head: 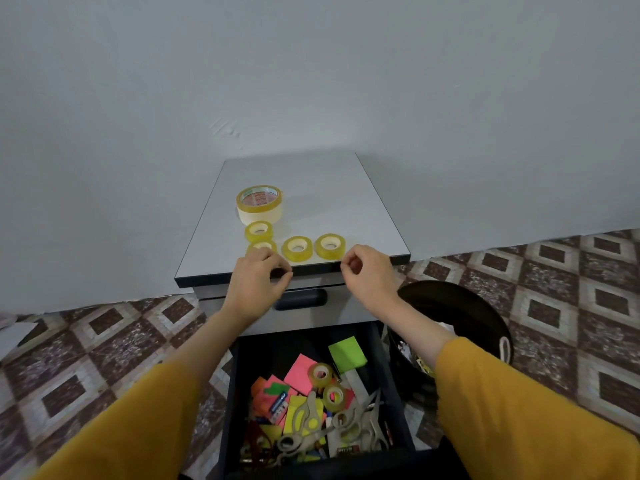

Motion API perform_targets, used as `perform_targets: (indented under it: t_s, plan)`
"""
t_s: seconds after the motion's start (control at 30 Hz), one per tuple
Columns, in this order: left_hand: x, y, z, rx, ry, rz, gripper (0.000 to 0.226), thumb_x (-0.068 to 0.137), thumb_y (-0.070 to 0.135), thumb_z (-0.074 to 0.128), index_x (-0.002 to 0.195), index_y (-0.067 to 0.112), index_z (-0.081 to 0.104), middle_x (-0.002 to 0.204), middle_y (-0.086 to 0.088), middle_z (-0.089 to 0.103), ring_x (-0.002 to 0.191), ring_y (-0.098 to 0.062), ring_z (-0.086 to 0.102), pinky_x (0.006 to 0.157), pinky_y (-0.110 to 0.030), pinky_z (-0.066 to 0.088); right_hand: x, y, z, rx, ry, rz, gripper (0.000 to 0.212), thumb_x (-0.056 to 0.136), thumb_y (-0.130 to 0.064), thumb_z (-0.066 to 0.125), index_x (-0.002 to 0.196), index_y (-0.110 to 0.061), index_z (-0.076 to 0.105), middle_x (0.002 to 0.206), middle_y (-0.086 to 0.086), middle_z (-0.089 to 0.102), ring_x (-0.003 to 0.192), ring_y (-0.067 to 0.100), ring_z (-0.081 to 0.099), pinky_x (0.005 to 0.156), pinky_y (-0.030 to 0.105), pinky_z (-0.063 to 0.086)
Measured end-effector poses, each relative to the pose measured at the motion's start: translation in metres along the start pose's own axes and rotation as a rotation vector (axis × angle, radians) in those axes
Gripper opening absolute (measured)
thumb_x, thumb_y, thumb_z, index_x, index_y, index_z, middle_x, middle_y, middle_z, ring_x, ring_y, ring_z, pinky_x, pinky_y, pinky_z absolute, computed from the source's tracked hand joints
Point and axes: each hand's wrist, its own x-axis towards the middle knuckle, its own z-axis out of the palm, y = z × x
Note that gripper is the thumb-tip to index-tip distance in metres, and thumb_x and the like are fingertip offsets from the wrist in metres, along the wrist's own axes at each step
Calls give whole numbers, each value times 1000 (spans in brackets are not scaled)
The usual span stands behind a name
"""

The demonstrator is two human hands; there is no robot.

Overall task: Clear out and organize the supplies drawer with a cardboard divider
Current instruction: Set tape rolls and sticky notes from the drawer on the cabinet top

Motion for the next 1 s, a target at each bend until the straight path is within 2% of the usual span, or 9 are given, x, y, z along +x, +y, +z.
perform_targets:
  t_s: [0.07,0.23,0.33,0.47,0.6,0.73,0.87,0.93,1.0]
  plan:
    - [-17,5,5,-36,-27,-7,3,78,13,70,77,10,70,78,-4,63,80,-26,58,71,-38,48,-19,3,7,38,-50,-13,4,82,-5,62,78,-5,64,78,5,63,72,15,54,68,27,45]
    - [-60,16,16,-70,-183,-107,6,81,13,68,82,8,71,85,-6,66,87,-21,56,76,-27,40,-56,20,21,11,-173,1,6,82,-5,62,77,-4,64,75,7,64,67,15,52,57,18,31]
    - [-84,11,27,-112,-229,-95,3,78,10,71,77,7,71,80,-7,68,78,-24,61,73,-38,52,-69,31,33,-16,-226,22,6,82,-7,62,77,-6,65,73,6,65,67,14,52,58,22,36]
    - [-111,1,43,-91,-341,-252,11,85,15,64,90,8,72,91,-6,68,87,-18,59,76,-25,42,-83,50,51,-32,-320,65,9,78,-4,61,74,-9,67,72,6,67,71,19,61,67,31,48]
    - [-132,-16,61,-87,-439,-364,15,86,16,63,93,8,72,96,-8,68,88,-19,61,74,-22,41,-92,78,72,-56,-408,136,11,77,-5,61,71,-13,65,74,4,67,74,23,63,70,38,53]
    - [-145,-27,86,-115,-562,-478,19,88,18,60,97,6,71,99,-9,69,90,-22,63,74,-27,45,-96,106,91,-165,-571,263,13,80,-7,62,89,-7,71,91,13,70,89,27,64,79,38,54]
    - [-153,-28,111,-134,-668,-532,21,89,20,58,102,8,71,98,-9,69,91,-23,63,74,-25,44,-96,127,103,-250,-641,365,25,85,-11,62,107,-2,67,107,16,67,102,30,61,86,33,51]
    - [-155,-28,126,-144,-748,-538,22,91,22,55,101,9,70,100,-7,69,92,-22,63,75,-27,46,-93,134,111,-281,-700,423,26,86,-10,59,108,3,66,109,19,65,105,32,59,85,35,50]
    - [-158,-25,139,-161,-830,-535,24,92,24,53,104,10,69,105,-4,68,92,-20,63,76,-29,49,-91,139,117,-301,-770,459,20,86,-6,57,97,8,67,100,21,65,97,34,61,74,34,51]
